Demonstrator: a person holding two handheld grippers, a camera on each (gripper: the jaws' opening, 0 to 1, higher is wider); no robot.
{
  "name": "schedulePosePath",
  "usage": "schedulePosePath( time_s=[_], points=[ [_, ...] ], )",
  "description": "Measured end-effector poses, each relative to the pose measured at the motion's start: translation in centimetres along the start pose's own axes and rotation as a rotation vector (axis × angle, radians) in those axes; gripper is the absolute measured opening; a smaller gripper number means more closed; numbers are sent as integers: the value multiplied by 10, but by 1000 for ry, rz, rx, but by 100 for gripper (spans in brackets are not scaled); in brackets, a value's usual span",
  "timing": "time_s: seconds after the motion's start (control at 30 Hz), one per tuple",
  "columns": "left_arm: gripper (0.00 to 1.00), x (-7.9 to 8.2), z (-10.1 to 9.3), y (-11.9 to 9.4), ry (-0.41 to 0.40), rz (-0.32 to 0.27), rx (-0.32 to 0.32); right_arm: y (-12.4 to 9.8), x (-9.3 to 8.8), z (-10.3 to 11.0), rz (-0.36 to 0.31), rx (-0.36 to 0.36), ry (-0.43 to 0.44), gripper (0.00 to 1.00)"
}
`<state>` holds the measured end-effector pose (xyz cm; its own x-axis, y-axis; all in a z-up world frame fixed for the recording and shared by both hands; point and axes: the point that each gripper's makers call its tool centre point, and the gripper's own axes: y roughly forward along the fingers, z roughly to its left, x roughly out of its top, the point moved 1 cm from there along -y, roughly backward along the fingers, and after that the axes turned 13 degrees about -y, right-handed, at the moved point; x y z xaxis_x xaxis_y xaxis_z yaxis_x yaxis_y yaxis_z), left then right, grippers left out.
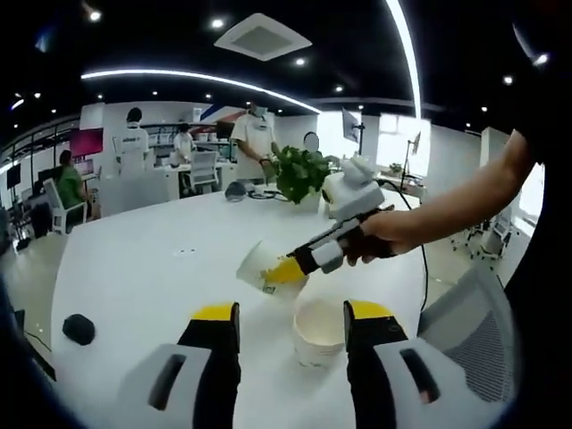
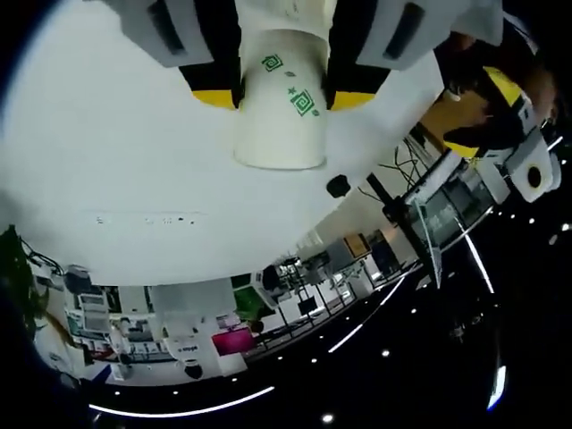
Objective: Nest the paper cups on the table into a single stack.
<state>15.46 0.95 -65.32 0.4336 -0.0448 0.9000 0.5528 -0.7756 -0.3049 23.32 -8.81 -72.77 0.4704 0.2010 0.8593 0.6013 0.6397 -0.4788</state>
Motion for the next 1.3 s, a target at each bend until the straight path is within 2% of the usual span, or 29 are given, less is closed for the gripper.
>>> schedulePosePath(
  time_s=[0.23,0.43,0.6,0.73,0.97,1.3],
  points=[
    [42,15,2,8,45,20,-38,-19,0,20,-22,34,-51,37],
    [35,21,1,13,78,43,-79,-26,1,23,-48,43,-90,36],
    [34,26,-1,18,99,53,-94,-36,7,28,-79,46,-93,37],
    [32,28,-6,22,110,62,-117,-38,5,33,-87,61,-106,37],
    [22,32,-16,27,111,80,-180,-46,0,49,-97,101,-158,37],
    [17,27,-28,31,127,124,-247,-57,-5,68,-110,140,-222,37]
  ],
)
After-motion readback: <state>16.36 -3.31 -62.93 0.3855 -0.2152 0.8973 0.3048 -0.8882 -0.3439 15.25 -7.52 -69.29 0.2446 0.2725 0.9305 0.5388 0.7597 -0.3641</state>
